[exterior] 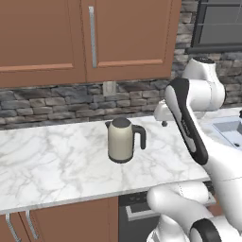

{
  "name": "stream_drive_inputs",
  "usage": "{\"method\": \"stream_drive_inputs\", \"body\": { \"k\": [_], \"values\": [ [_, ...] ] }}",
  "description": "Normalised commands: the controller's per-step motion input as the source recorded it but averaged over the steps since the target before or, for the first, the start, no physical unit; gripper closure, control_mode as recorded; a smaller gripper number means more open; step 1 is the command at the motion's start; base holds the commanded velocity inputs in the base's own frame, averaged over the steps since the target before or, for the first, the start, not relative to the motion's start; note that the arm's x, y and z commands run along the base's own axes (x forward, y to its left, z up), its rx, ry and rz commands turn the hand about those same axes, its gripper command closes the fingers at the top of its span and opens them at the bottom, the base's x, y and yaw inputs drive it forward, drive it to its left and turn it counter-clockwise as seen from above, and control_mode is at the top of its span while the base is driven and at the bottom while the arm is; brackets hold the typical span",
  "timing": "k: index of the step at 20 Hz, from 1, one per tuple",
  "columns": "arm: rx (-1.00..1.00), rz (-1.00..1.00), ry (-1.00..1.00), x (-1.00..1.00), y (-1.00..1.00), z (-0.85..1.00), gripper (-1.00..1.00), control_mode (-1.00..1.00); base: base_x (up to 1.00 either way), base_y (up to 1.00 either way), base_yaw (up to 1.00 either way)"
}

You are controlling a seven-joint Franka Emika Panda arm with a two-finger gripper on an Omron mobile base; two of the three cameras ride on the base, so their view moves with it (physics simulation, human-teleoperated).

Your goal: Navigate to the microwave.

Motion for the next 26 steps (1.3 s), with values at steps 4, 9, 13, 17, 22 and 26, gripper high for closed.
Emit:
{"method": "stream_drive_inputs", "body": {
  "k": [4, 9, 13, 17, 22, 26],
  "values": [
    [-0.02, 0.0, -0.17, -0.84, -0.07, -0.29, -1.0, -1.0, 0.0, 0.0, 0.0],
    [0.0, 0.0, -0.14, -0.54, -0.39, -0.14, -1.0, -1.0, 0.0, 0.0, 0.0],
    [0.0, 0.0, 0.0, 0.0, 0.0, 0.0, -1.0, 1.0, -0.85, -0.95, 0.0],
    [0.0, 0.0, 0.0, 0.0, 0.0, 0.0, -1.0, 1.0, -0.87, -1.0, -0.17],
    [0.0, 0.0, 0.0, 0.0, 0.0, 0.0, -1.0, 1.0, -0.08, -0.89, -0.69],
    [0.0, 0.0, 0.0, 0.0, 0.0, 0.0, -1.0, 1.0, 0.0, -0.05, -1.0]
  ]
}}
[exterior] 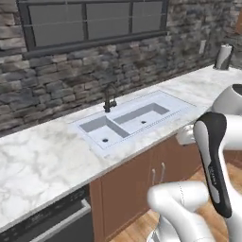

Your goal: Navigate to the microwave.

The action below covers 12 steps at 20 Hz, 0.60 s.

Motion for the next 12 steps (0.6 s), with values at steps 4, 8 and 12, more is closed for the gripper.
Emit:
{"method": "stream_drive_inputs", "body": {
  "k": [4, 8, 12],
  "values": [
    [0.0, 0.0, 0.0, 0.0, 0.0, 0.0, -1.0, 1.0, 0.0, 0.0, -1.0],
    [0.0, 0.0, 0.0, 0.0, 0.0, 0.0, -1.0, 1.0, 0.0, 0.0, -1.0],
    [0.0, 0.0, 0.0, 0.0, 0.0, 0.0, -1.0, 1.0, 0.0, 0.0, -1.0]
  ]
}}
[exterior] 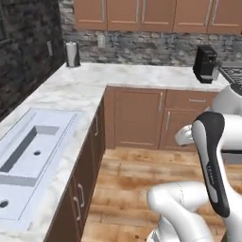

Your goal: Navigate to the microwave.

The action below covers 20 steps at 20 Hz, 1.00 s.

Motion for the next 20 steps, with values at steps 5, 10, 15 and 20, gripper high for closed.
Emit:
{"method": "stream_drive_inputs", "body": {
  "k": [5, 10, 15, 20],
  "values": [
    [0.0, 0.0, 0.0, 0.0, 0.0, 0.0, -1.0, 1.0, 0.0, -0.04, -0.99],
    [0.0, 0.0, 0.0, 0.0, 0.0, 0.0, -1.0, 1.0, 0.11, -0.29, -0.87],
    [0.0, 0.0, 0.0, 0.0, 0.0, 0.0, -1.0, 1.0, 0.91, 0.54, -0.45],
    [0.0, 0.0, 0.0, 0.0, 0.0, 0.0, -1.0, 1.0, 1.0, 1.0, -0.24]
  ]
}}
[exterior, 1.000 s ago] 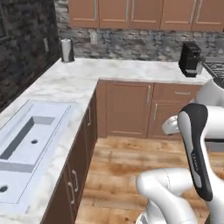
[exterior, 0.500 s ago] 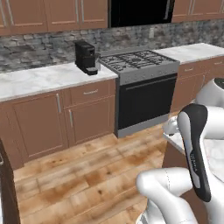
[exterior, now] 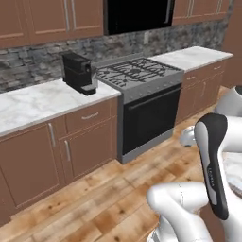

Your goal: Navigate to the microwave.

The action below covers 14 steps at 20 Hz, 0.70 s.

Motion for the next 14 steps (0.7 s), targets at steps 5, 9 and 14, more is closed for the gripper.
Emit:
{"method": "stream_drive_inputs", "body": {
  "k": [5, 9, 14],
  "values": [
    [0.0, 0.0, 0.0, 0.0, 0.0, 0.0, -1.0, 1.0, 1.0, 0.96, -0.01],
    [0.0, 0.0, 0.0, 0.0, 0.0, 0.0, -1.0, 1.0, 1.0, 0.67, 0.11],
    [0.0, 0.0, 0.0, 0.0, 0.0, 0.0, -1.0, 1.0, 1.0, 0.14, 0.23]
  ]
}}
